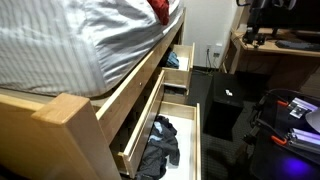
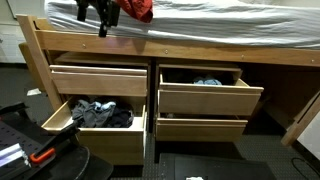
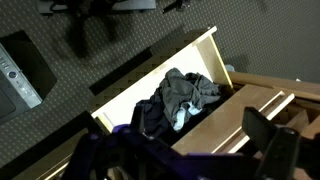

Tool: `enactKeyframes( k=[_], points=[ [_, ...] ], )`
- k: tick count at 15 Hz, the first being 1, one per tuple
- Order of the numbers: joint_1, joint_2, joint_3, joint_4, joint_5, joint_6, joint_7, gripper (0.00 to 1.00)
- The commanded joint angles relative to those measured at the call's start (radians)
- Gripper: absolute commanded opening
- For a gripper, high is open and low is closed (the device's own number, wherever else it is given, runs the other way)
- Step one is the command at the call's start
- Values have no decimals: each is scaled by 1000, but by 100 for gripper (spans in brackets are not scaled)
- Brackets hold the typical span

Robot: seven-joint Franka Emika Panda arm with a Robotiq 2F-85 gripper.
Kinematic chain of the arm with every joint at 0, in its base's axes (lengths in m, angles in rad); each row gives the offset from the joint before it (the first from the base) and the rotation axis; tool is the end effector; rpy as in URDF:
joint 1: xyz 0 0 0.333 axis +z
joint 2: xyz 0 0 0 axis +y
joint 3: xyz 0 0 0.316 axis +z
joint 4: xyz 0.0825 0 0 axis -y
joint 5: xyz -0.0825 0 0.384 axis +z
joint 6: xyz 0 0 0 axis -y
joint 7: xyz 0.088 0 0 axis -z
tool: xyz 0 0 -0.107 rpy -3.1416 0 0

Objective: Open the topmost drawer on the left, close the topmost drawer on the right

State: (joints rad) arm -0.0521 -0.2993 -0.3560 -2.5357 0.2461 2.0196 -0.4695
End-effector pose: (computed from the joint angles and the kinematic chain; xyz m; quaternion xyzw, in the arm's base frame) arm 0.3768 -0.1439 0.3592 -0.9806 0.0225 0.0439 0.1900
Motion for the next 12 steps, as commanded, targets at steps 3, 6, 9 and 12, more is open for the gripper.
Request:
enactKeyframes(
  k=[3, 6, 9, 12],
  points=[
    [-60, 46, 25, -77, -15, 39, -88, 100],
    [-91, 33, 14, -120, -40, 50, -122, 100],
    [-145, -13, -8, -185, -53, 191, -47, 100],
    [-227, -13, -66, -301, -77, 398, -52, 100]
  ],
)
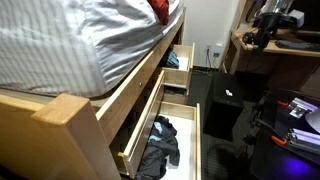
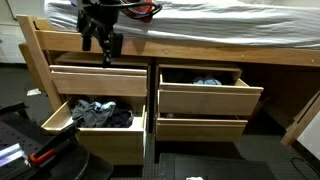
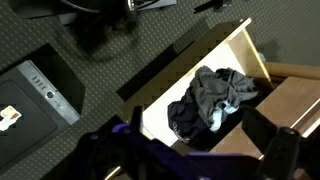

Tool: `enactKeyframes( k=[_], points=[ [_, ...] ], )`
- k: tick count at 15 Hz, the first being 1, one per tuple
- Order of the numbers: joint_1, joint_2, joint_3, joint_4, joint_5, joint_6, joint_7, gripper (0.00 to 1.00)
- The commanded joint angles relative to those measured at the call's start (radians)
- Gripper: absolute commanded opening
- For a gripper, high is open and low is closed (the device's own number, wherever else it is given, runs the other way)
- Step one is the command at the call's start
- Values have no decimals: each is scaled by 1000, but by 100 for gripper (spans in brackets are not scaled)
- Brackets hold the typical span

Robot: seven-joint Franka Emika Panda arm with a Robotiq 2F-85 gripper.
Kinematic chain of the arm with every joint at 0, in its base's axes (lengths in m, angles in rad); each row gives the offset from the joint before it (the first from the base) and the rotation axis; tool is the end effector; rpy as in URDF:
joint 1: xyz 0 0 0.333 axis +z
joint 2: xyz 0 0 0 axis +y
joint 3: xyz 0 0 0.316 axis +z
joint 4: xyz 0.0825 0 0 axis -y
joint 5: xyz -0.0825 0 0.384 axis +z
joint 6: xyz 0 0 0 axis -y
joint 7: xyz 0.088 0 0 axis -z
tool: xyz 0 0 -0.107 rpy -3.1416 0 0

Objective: Open the topmost drawer on the left, close the topmost drawer on the right

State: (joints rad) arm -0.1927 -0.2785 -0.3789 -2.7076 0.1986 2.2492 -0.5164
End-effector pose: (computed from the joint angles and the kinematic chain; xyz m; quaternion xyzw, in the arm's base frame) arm 0.3214 -0.1897 0.2959 -0.9837 0.0851 0.0258 0.1562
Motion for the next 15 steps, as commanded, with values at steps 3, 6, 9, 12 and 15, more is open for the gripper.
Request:
enactKeyframes(
  k=[3, 6, 9, 12, 15],
  points=[
    [-172, 70, -143, -99, -45, 264, -16, 100],
    [-178, 52, -166, -92, -48, 213, -32, 100],
    [-197, 56, -191, -92, -53, 212, -49, 100],
    [-152, 68, -181, -85, 13, 242, -67, 100],
    [-17, 105, -80, -82, 82, 244, -91, 100]
  ],
)
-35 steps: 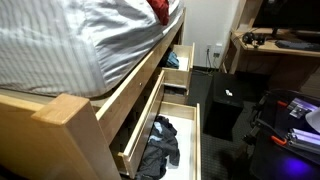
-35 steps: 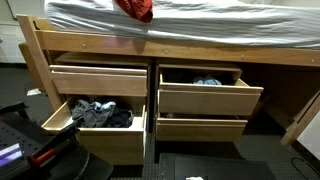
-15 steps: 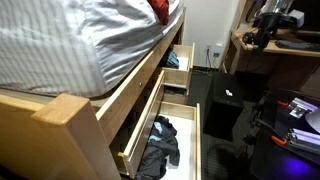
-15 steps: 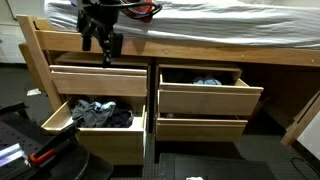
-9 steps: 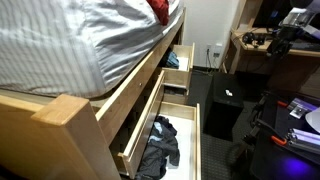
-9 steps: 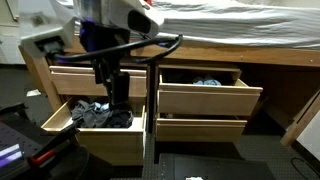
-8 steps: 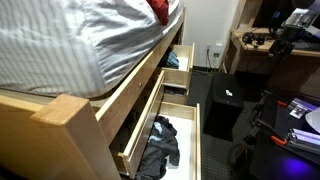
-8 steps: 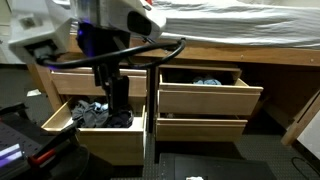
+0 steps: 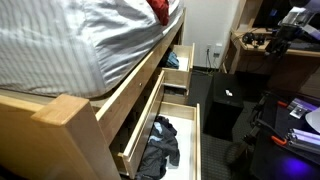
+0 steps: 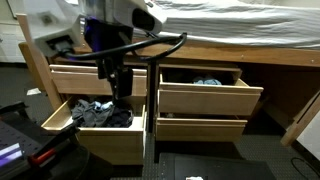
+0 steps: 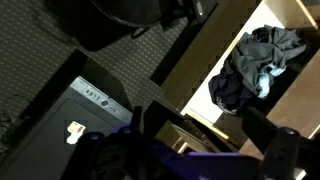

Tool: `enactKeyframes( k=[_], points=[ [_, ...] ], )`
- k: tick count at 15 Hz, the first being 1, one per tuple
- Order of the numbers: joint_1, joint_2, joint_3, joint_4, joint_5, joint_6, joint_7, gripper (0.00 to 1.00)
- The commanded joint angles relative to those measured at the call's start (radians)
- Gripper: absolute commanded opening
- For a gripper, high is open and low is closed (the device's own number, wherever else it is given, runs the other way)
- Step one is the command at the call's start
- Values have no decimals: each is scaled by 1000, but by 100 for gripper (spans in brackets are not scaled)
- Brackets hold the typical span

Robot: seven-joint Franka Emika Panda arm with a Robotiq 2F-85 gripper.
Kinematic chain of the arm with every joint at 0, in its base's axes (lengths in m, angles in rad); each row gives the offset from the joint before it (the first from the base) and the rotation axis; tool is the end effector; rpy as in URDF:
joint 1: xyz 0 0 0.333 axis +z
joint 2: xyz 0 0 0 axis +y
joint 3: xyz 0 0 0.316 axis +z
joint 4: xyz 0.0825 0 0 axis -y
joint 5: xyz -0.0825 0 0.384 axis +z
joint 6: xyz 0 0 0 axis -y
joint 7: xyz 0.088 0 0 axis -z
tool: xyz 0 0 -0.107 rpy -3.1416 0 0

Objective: Open the topmost drawer on the left, close the topmost drawer on the right

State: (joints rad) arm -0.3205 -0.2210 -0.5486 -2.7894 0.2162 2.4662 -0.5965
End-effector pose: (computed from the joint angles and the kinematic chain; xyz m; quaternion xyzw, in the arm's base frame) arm 0.2439 -0.2691 0.2550 -0.9673 0.2126 -0.0254 0.1359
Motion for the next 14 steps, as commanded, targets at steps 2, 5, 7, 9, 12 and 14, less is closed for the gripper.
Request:
enactKeyframes(
  k=[2, 5, 7, 9, 12, 14],
  points=[
    [201, 58, 162, 1, 130, 14, -24, 100],
    [339, 130, 301, 26, 221, 40, -34, 100],
    [416, 211, 391, 88, 292, 31, -58, 100],
    [441, 321, 463, 221, 310, -39, -81, 100],
    [412, 265, 518, 169, 283, -4, -15, 100],
    [402, 310, 525, 205, 279, -5, -25, 100]
  ],
)
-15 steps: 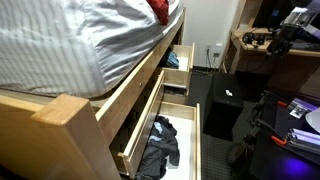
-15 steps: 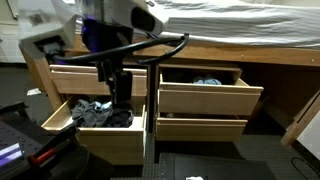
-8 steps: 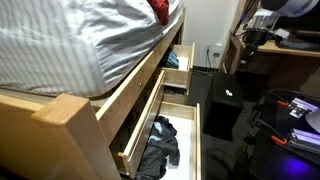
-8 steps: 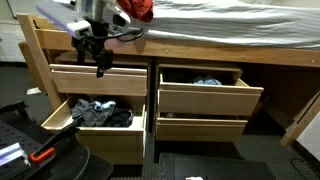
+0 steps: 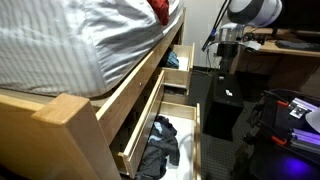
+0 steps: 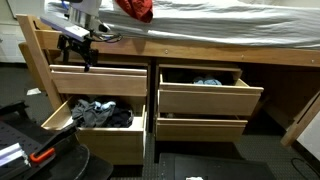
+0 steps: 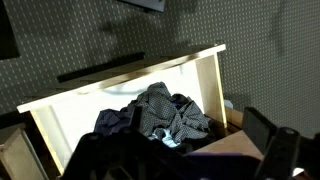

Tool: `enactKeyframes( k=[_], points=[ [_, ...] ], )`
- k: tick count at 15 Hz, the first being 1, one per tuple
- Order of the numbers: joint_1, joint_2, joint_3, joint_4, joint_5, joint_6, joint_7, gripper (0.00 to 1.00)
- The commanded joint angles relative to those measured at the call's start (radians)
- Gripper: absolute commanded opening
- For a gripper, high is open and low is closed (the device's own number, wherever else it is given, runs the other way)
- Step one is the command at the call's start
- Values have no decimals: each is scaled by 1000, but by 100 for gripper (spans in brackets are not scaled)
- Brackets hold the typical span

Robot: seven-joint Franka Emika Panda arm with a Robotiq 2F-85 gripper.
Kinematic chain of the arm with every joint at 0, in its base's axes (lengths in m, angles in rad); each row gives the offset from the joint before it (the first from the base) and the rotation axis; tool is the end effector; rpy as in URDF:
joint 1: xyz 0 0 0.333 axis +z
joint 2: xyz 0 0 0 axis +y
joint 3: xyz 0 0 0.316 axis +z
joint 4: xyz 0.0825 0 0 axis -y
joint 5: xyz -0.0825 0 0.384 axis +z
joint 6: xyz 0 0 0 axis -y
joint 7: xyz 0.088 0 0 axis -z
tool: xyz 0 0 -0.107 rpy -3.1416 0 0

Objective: Open the topmost drawer on the left, close the topmost drawer on the right

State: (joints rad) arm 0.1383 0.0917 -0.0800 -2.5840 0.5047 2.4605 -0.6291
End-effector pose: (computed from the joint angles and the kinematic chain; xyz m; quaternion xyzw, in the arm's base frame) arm 0.4197 0.0233 0.2109 -0.9777 -0.1269 0.0618 0.1556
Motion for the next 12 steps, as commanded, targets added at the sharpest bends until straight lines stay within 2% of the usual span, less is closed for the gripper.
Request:
enactKeyframes(
  k=[1, 2, 5, 9, 10, 11, 12],
  points=[
    [-70, 9, 48, 28, 24, 27, 6, 100],
    [-99, 30, 50, 89, 122, 13, -39, 100],
    [-145, 158, 72, 300, 285, -33, -49, 100],
    [-165, 326, 143, 553, 532, 62, -21, 100],
    [-283, 113, 260, 244, 648, 167, -153, 100],
    [-316, 161, 321, 292, 727, 220, -173, 100],
    [-376, 173, 395, 290, 815, 251, -220, 100]
  ],
)
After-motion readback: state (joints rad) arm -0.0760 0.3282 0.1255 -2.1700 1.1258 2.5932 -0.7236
